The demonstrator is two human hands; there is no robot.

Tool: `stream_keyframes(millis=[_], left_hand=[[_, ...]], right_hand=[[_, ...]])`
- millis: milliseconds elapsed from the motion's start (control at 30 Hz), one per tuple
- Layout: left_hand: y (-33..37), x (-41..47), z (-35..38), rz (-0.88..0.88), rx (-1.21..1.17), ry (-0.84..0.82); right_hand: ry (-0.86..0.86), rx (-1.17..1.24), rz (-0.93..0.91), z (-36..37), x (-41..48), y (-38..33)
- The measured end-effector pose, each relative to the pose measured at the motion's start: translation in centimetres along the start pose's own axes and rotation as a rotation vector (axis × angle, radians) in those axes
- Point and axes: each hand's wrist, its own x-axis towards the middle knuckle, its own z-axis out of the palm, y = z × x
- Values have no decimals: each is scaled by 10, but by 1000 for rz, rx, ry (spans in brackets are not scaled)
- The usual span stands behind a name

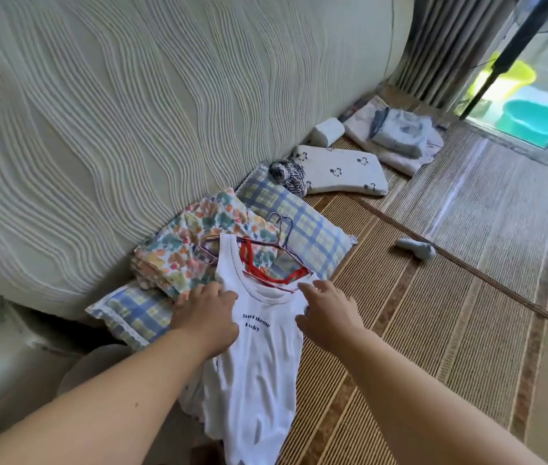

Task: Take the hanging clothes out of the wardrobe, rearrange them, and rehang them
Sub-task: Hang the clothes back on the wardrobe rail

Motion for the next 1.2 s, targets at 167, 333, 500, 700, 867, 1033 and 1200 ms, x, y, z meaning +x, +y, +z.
stream_keyframes(millis=[167, 333, 500, 700, 867, 1033, 1200], left_hand=[[-32, 96, 18, 73, 55, -72], [-66, 191, 48, 155, 49, -62], [-86, 276, 63, 110, -16, 24], [-96, 309, 71, 125, 55, 34], [-85, 312, 61, 224, -69, -75], [-63, 296, 47, 369, -100, -187], [-34, 260, 30, 514, -114, -205]], right_hand=[[-22, 41, 99, 35, 73, -4], [-21, 107, 199, 84, 155, 6], [-23, 280, 321, 128, 225, 16], [-74, 407, 444, 146, 265, 29], [-284, 221, 527, 137, 263, 37], [-166, 230, 440, 113, 233, 28], [-45, 211, 377, 83, 155, 33]])
